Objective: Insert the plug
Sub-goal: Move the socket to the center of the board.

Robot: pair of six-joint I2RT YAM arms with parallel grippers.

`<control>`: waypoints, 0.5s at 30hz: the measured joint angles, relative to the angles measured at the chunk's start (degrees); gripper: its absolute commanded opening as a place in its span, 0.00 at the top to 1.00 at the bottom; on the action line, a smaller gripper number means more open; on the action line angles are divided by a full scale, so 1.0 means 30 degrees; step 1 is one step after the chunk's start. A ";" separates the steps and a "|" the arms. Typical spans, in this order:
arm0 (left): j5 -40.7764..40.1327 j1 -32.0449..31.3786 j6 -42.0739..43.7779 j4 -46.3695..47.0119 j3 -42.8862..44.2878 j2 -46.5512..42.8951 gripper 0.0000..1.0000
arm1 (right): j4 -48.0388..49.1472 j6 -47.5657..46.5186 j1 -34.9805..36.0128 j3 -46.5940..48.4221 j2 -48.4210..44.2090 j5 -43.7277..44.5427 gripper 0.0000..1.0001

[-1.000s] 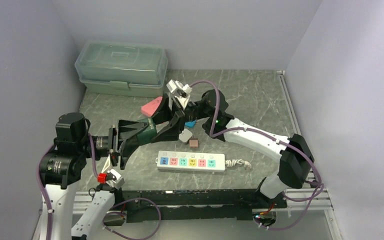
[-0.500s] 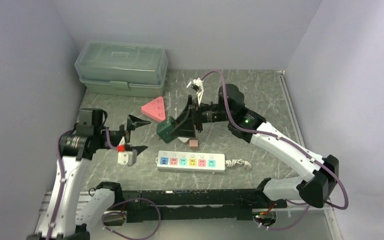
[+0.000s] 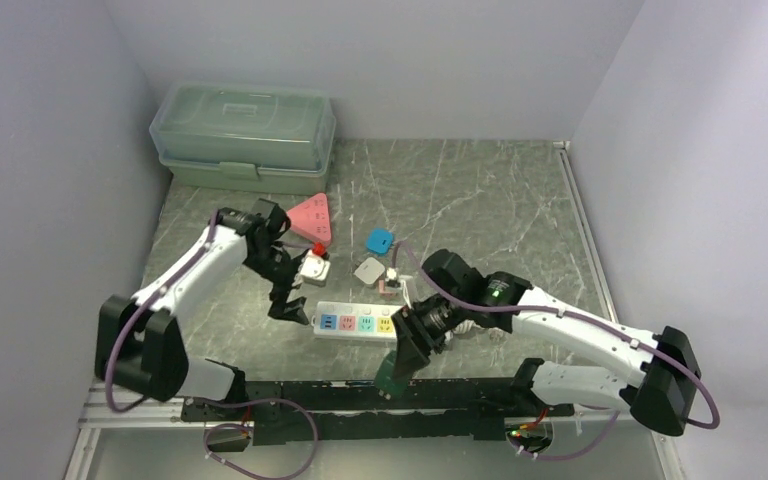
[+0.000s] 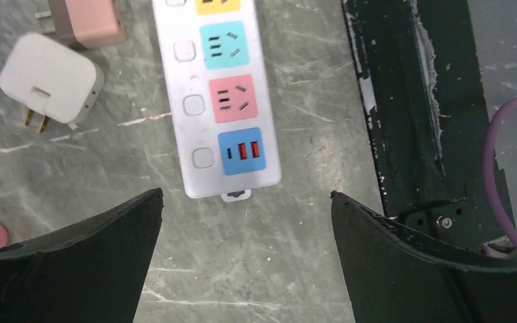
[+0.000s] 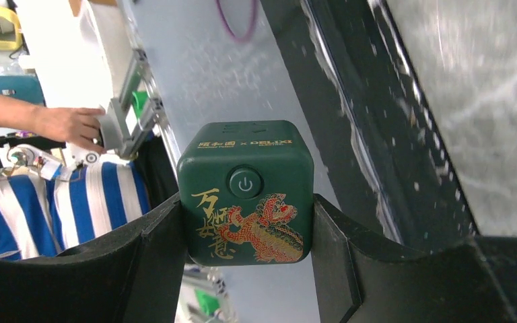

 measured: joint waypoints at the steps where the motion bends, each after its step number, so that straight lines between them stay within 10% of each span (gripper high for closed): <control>1: -0.0219 -0.0124 -0.0437 0.0073 0.0415 0.0845 0.01 | -0.0415 -0.0007 0.0095 -0.0539 0.0022 0.0029 1.00; 15: -0.3781 -0.1202 -0.6084 0.2688 0.1719 0.3563 0.08 | -0.1676 -0.0058 -0.1472 -0.1938 0.3002 0.0219 1.00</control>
